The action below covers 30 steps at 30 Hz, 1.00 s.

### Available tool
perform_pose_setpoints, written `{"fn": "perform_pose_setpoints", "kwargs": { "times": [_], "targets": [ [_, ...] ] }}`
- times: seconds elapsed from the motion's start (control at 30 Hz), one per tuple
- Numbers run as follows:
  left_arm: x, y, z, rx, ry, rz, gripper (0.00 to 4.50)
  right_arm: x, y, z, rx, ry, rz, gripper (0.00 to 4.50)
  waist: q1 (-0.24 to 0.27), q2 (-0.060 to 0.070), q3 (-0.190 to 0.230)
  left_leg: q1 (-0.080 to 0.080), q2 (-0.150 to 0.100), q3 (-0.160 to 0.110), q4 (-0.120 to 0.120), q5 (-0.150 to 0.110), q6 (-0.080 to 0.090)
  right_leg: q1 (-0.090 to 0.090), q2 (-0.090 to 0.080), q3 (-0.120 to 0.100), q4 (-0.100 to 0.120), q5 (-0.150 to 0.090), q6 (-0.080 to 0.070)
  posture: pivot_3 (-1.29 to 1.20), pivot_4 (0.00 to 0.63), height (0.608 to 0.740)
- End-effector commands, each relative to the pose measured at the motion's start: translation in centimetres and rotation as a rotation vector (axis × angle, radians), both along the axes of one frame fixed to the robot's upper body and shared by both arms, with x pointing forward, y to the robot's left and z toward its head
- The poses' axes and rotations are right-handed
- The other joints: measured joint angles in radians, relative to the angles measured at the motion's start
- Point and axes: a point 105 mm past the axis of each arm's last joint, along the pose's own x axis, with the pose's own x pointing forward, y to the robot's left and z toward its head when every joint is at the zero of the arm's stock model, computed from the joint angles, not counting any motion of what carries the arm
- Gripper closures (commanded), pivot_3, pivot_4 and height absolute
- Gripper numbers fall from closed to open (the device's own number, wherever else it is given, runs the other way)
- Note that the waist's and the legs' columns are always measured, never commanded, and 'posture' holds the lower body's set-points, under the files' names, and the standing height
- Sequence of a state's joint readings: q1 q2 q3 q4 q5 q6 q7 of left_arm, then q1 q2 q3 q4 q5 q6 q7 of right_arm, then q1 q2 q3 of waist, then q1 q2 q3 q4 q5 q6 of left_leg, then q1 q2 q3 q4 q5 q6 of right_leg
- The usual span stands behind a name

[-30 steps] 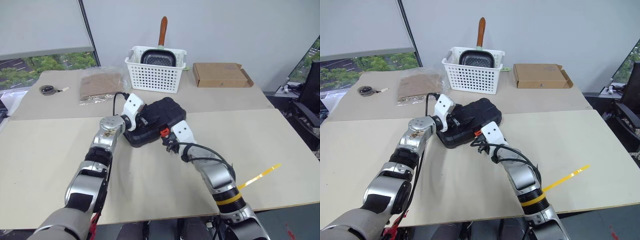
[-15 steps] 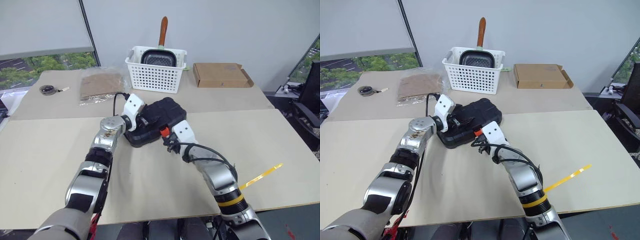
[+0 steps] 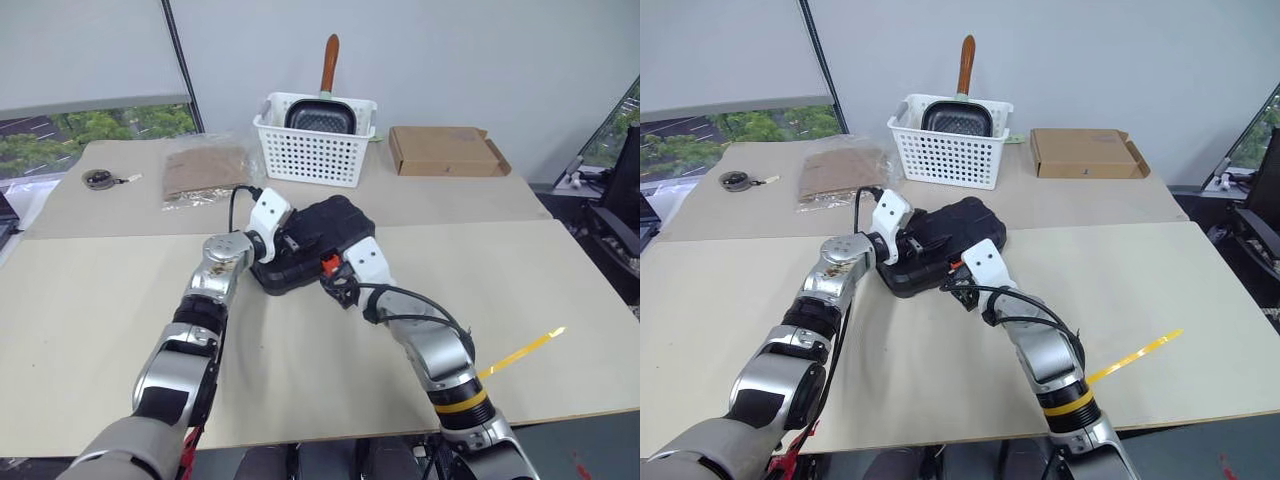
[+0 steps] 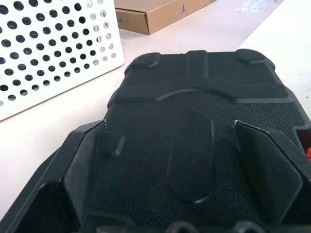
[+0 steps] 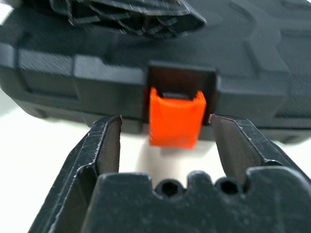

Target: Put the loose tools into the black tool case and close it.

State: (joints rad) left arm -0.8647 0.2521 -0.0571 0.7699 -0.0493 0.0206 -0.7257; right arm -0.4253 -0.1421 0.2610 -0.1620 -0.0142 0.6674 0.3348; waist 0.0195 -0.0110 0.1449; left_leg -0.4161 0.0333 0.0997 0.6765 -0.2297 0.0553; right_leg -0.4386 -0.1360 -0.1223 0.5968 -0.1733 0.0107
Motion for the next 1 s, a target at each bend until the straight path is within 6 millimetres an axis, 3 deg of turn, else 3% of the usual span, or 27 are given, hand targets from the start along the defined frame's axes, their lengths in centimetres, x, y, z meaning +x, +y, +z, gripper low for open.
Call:
{"fn": "perform_pose_setpoints", "kwargs": {
  "times": [0.03, 0.17, 0.27, 0.5, 0.77, 1.0],
  "targets": [
    [-1.1, -0.1, -5.2, 0.057, 0.161, 0.005, 0.00, -0.4, 0.0, 1.4, 0.021, -0.031, 0.020, 1.33, 0.001, 0.000, 0.000, 0.000, 0.000, 0.000, 0.000, 0.000, 0.000, 0.000, 0.000, 0.000, 0.000, 0.000, 0.000, 0.00, 0.150, 0.700],
    [-1.1, -0.2, -5.2, 0.054, 0.162, 0.004, 0.00, -0.7, -0.5, 1.5, 0.010, -0.027, 0.017, 1.33, 0.003, 0.000, 0.000, 0.000, 0.000, -0.001, 0.000, 0.000, 0.000, 0.000, -0.001, -0.001, 0.000, 0.000, 0.000, 0.00, 0.150, 0.700],
    [-1.1, -0.3, -5.2, 0.053, 0.162, 0.001, 0.00, -0.8, -1.2, 1.6, 0.007, -0.032, -0.011, 2.07, 0.004, 0.000, 0.000, 0.000, 0.000, -0.001, 0.000, 0.000, 0.000, 0.000, -0.002, -0.002, 0.000, 0.000, 0.000, 0.00, 0.150, 0.700],
    [-1.3, -0.6, -5.4, 0.052, 0.164, -0.007, 0.00, -0.1, -0.8, 1.6, 0.013, -0.030, -0.014, 4.47, 0.005, 0.000, 0.000, -0.001, 0.000, -0.001, 0.000, 0.000, 0.000, 0.000, -0.002, -0.003, -0.001, 0.000, 0.000, 0.00, 0.150, 0.700],
    [-1.4, -0.8, -5.5, 0.051, 0.166, -0.012, 0.00, 1.3, 0.1, 2.5, 0.034, -0.076, -0.013, 4.47, -0.002, 0.000, 0.000, 0.000, 0.000, -0.001, 0.000, 0.000, 0.000, 0.000, -0.003, -0.003, -0.001, 0.000, 0.001, 0.00, 0.150, 0.700],
    [-1.7, -1.0, -5.8, 0.053, 0.176, -0.024, 0.00, 0.7, -0.5, 1.8, 0.025, -0.060, -0.014, 4.47, -0.005, 0.001, 0.000, 0.000, 0.000, -0.002, 0.000, 0.000, 0.000, 0.000, -0.004, -0.005, -0.001, 0.001, 0.001, 0.00, 0.150, 0.700]
  ]
}}
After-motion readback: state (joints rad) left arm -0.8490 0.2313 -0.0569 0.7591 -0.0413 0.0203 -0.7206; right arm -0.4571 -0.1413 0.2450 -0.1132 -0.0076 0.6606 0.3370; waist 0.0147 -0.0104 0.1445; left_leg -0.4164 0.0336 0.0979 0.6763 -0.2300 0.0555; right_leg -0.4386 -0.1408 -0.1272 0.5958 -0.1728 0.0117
